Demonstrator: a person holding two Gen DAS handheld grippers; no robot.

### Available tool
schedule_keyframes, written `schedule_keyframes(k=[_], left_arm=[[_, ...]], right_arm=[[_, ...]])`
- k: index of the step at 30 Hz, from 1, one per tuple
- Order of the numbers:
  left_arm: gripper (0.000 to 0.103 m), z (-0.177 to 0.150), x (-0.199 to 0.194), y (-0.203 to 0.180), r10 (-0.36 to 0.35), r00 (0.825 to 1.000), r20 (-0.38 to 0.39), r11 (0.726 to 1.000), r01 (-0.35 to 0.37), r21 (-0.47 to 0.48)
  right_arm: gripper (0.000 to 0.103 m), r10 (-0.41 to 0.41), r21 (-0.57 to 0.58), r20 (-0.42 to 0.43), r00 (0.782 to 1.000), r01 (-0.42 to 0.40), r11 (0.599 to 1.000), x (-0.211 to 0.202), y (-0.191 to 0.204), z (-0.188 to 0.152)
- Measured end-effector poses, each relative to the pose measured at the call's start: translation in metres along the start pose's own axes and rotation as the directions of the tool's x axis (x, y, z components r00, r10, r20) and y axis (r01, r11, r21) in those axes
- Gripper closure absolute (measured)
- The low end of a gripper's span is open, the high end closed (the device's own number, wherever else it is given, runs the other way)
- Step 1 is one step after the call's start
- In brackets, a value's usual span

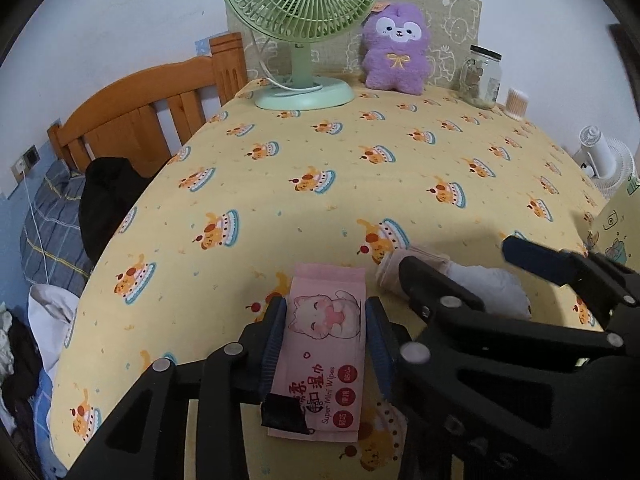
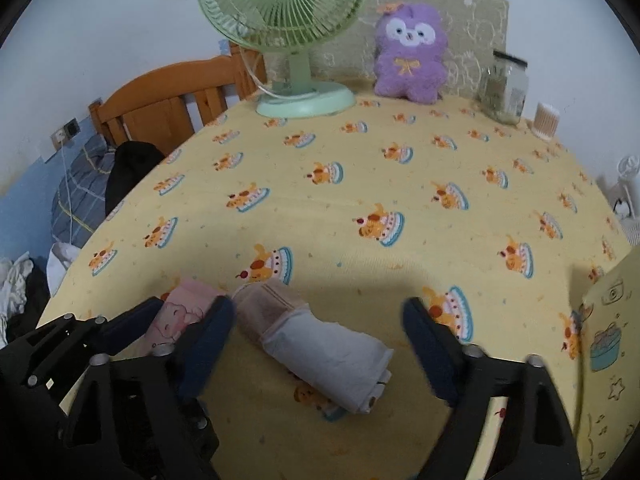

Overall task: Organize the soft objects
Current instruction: 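Grasp the pink wipes pack with the left tool while the right tool grasps the white towel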

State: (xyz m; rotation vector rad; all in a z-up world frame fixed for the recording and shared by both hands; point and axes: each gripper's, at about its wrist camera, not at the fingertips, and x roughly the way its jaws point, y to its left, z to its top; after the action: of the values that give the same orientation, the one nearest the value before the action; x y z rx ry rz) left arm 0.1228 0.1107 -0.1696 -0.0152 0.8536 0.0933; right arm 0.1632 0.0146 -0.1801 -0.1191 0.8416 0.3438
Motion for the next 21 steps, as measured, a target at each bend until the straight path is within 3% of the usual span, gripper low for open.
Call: schedule_keyframes(k=[5,14,18,21], left_arm=[[0.060,-0.002,-0.002,-0.002,0.019,1.000,0.007,1.000,-0.019,0.011],[0.055,-0.009,-0.007,-0.001,0.023,1.000,0.015,0.999,-0.023,0.029],[0.061,-0.013,-0.011,0.001,-0.038,0.999,0.005,0.999,0.038,0.012],[0.063,-0.017,-0.015,-0.002,-0.057,0.998,0.004,0.998,0.057,-0.004]], right_arm=[[0.031,0.006,0.022,-0.019,1.000,-0.005,1.000,0.003,0.003,-0.002],[0.033,-0.028,0.071,-0.040,0.999,0.031,0.997,-0.001,0.000,-0.009],[0.054,-0.036,0.085,-0.035,0.999,0.039,0.996,-0.007,0.003,-0.015],[0.063,-0.008,0.073,-0.044,0.999,0.012,0.997,-0.010,0.004,-0.018]])
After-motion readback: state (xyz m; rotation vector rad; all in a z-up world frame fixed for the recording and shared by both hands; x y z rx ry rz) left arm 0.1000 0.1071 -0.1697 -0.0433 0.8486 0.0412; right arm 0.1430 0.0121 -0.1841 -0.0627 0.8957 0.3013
